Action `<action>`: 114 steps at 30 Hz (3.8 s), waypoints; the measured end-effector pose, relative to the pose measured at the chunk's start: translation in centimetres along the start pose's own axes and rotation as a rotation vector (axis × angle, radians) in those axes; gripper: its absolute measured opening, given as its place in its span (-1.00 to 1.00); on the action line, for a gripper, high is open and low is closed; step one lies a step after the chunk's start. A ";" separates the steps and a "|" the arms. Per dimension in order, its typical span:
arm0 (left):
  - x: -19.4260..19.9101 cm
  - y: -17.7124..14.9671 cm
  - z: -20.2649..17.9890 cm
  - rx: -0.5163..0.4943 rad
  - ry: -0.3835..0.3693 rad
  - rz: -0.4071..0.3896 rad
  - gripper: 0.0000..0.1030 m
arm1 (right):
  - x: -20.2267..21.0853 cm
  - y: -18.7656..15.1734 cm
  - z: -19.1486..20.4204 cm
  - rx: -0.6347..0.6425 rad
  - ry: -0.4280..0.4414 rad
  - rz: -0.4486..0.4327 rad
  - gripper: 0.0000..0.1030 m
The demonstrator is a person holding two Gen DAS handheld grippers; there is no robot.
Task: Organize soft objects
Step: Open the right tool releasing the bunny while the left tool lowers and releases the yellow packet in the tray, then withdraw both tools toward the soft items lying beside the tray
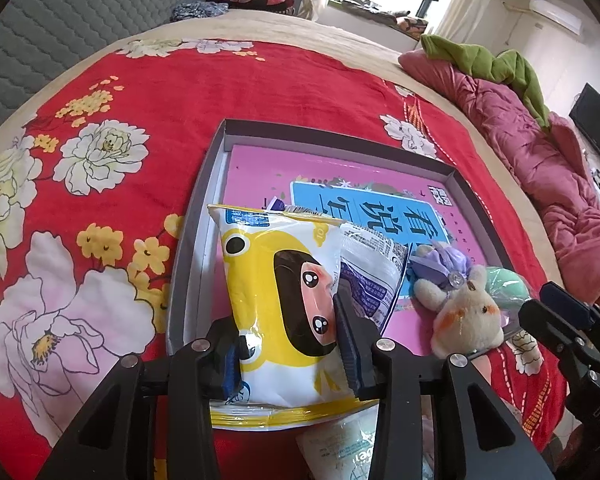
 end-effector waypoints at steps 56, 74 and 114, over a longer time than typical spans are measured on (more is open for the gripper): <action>5.9 0.4 -1.8 -0.013 -0.020 -0.047 0.47 | 3.0 0.6 -0.6 -0.047 0.012 -0.077 0.32; 9.5 0.1 -0.7 -0.003 0.005 -0.078 0.47 | 5.8 1.1 -0.3 -0.036 0.050 -0.126 0.33; 9.7 -8.1 -4.0 -0.071 0.033 0.087 0.47 | 7.4 -9.4 4.9 0.132 0.209 -0.010 0.33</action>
Point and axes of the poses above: each gripper's, at about its wrist camera, not at the fingertips, and x roughly against the way its jaws point, z to its left, y to its top, the point moved 10 cm from there along -x, roughly the way its jaws point, and after that the axes turned 5 degrees about -z, right-handed, at the moved point
